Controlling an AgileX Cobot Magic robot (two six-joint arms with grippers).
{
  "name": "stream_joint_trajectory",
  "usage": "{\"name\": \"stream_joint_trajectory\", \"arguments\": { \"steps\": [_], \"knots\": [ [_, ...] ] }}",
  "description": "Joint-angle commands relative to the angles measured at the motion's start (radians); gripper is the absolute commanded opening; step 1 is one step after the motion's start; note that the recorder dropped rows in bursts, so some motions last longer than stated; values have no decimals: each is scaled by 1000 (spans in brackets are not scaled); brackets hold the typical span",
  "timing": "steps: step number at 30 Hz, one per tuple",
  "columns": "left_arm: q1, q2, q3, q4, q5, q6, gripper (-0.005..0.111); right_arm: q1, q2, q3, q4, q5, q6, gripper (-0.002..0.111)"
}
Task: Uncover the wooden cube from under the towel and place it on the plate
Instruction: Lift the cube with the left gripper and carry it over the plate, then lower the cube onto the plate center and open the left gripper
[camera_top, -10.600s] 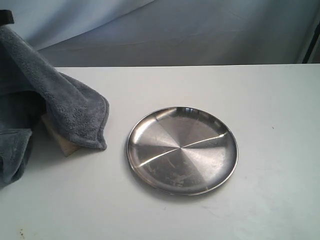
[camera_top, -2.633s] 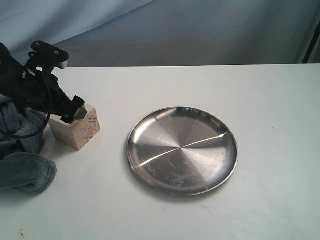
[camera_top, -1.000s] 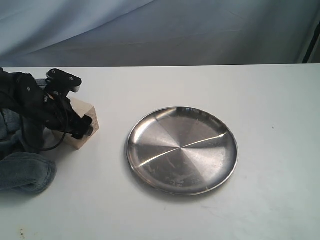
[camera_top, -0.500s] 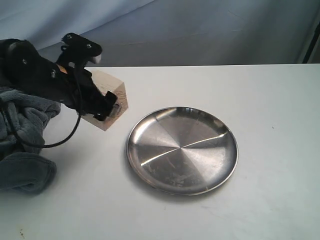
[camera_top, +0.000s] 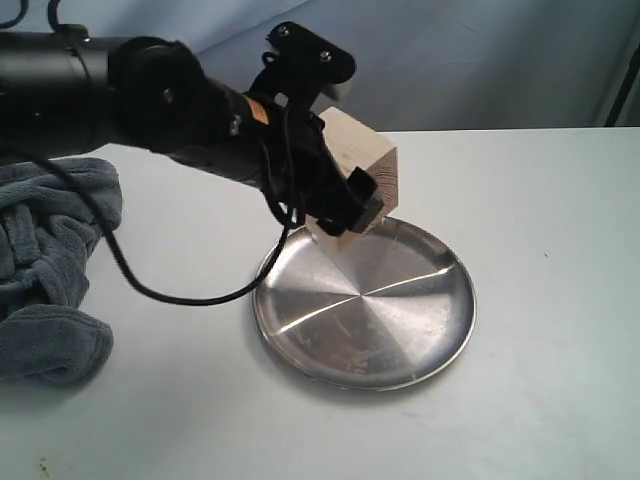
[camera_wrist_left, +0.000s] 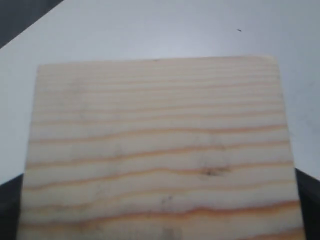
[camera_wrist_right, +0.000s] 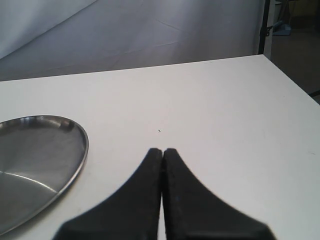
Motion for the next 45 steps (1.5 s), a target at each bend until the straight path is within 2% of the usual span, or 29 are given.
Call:
{"name": "stream_joint_trajectory", "arguments": {
  "steps": [1,9,17,35,38,45],
  "knots": [
    [-26,82,-118,-10,67,-27,3,0,-6,3,5,12,4,3],
    [-37,229,-170,3,51,-18,3,0,-6,3,5,12,4,3],
    [-41,343,-170,3,-90,-18,3,0,-6,3,5,12,4,3],
    [-41,421,-170,8,-93,-18,4,0,-6,3,5,12,4,3],
    [-41,421,-170,8,-89,-18,13,0,-6,3,5,12,4,3],
    [-41,421,-170,8,-89,-21,64,0,-6,3,5,12,4,3]
  ]
}}
